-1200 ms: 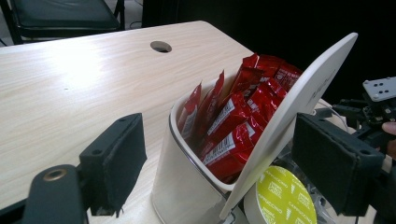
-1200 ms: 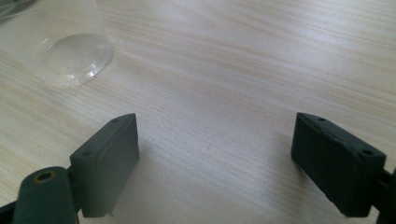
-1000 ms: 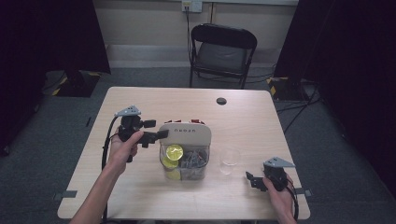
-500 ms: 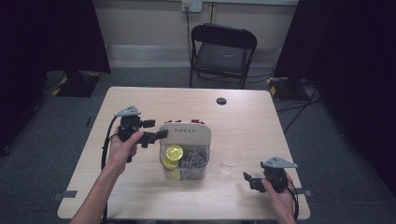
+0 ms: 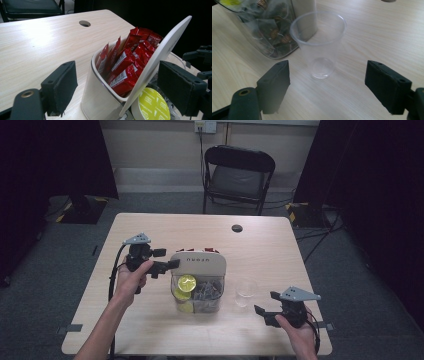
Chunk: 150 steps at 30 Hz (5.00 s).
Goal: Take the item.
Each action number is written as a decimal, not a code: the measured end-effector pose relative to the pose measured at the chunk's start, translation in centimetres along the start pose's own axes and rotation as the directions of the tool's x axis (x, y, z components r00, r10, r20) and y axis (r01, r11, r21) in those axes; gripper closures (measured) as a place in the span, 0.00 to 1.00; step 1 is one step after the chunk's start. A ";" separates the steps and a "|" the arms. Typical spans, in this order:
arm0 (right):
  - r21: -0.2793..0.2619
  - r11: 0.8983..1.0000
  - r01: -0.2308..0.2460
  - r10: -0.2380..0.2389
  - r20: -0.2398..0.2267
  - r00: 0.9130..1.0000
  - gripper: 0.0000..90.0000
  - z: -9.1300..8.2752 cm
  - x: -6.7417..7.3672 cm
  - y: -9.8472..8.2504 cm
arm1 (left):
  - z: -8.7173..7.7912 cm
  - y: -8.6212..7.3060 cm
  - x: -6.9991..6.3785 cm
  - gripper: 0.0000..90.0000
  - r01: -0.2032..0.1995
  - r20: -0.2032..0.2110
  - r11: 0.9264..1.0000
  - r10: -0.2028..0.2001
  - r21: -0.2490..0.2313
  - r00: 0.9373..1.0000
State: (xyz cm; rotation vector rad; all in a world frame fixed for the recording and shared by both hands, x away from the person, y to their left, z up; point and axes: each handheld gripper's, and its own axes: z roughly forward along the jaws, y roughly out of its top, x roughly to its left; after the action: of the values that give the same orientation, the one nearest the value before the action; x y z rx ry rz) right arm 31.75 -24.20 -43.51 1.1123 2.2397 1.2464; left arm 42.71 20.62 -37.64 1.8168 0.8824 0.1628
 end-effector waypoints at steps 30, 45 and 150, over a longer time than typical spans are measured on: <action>-0.068 0.992 0.107 -0.120 -0.235 0.964 0.43 3.3 5.1 7.6 | 0.1 -0.1 0.0 0.18 0.003 -0.005 1.000 -0.003 0.012 1.000; -0.033 0.995 0.099 -0.104 -0.334 0.937 0.59 7.6 6.4 9.7 | 0.1 -0.1 0.0 0.17 0.003 -0.001 1.000 -0.003 0.014 1.000; -0.127 0.992 0.025 -0.073 -0.391 0.917 1.00 5.6 5.1 10.9 | 0.4 -0.3 0.1 0.17 0.001 0.005 0.999 -0.001 0.032 1.000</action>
State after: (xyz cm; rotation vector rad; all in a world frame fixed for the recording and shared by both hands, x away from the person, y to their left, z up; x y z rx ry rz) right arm 37.05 -13.77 -37.22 0.8078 2.4152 1.6844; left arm 42.85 20.39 -38.10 1.8455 0.8871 0.1438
